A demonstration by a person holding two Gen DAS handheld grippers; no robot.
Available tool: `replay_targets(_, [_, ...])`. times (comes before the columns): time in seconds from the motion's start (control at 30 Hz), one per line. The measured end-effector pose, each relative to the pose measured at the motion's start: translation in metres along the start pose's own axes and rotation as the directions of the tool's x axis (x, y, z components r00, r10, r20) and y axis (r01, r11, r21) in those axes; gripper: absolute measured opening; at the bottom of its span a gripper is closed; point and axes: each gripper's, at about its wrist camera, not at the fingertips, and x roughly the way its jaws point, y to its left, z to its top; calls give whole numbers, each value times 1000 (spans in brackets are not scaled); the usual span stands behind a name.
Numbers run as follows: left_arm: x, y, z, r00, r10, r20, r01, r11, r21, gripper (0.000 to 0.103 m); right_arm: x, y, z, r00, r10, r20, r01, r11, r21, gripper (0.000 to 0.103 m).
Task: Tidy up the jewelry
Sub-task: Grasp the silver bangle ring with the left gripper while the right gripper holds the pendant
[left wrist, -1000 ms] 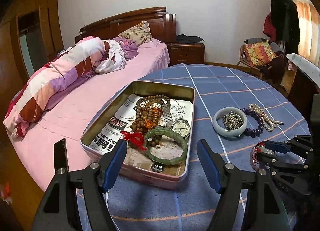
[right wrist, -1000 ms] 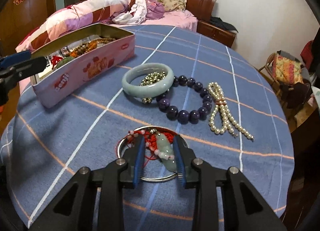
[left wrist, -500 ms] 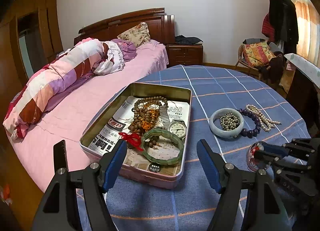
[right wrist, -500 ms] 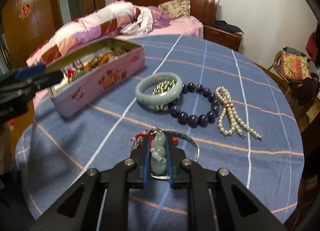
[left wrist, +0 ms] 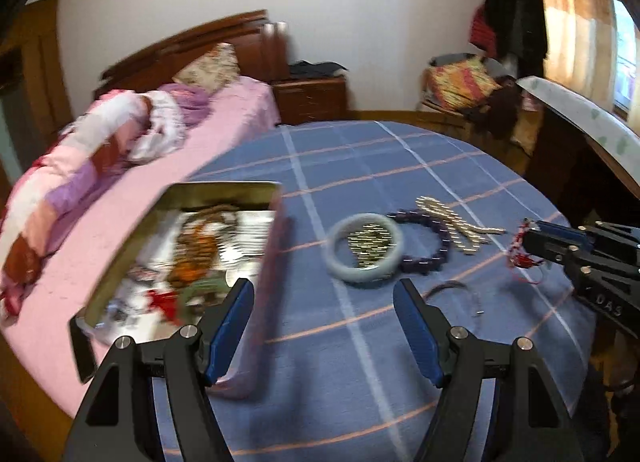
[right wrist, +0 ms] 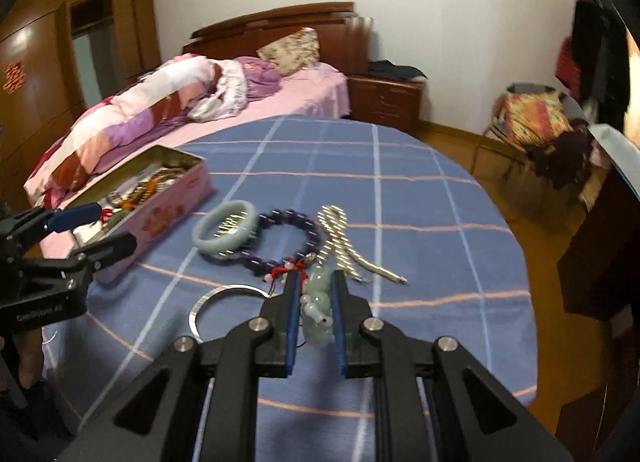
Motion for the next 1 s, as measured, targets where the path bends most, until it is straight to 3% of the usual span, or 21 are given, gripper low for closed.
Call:
replay_targets(0.27, [43,-41,-5,988,-81,-131,90,994,68,72,3,-11,-9,1000,6,-13,-5,1000,22,17])
replay_targets(0.33, [50,-46,-7,982,-106,-159,120,989,84,60,3,-13,-10,1000,9,-13,-9,1000,27,17])
replay_targets(0.4, [57,-53,-10,973,-122,-198,145,984,104,34,2,-15,-11,1000,11,-12,-11,999,30,17])
replay_targets(0.43, [58,-54,-11,971,-136,-194,158,982,103,31,2,-15,-11,1000,13,-12,-12,999,30,17])
replay_targets(0.57, [55,-57,-11,968,-160,-192,185,976,118,3,0,-14,-11,1000,20,-8,-19,999,28,17])
replay_targets(1.0, [3,-18,2,991,-133,-22,134,990,50,2,-10,-4,-7,999,43,24,-43,999,14,17])
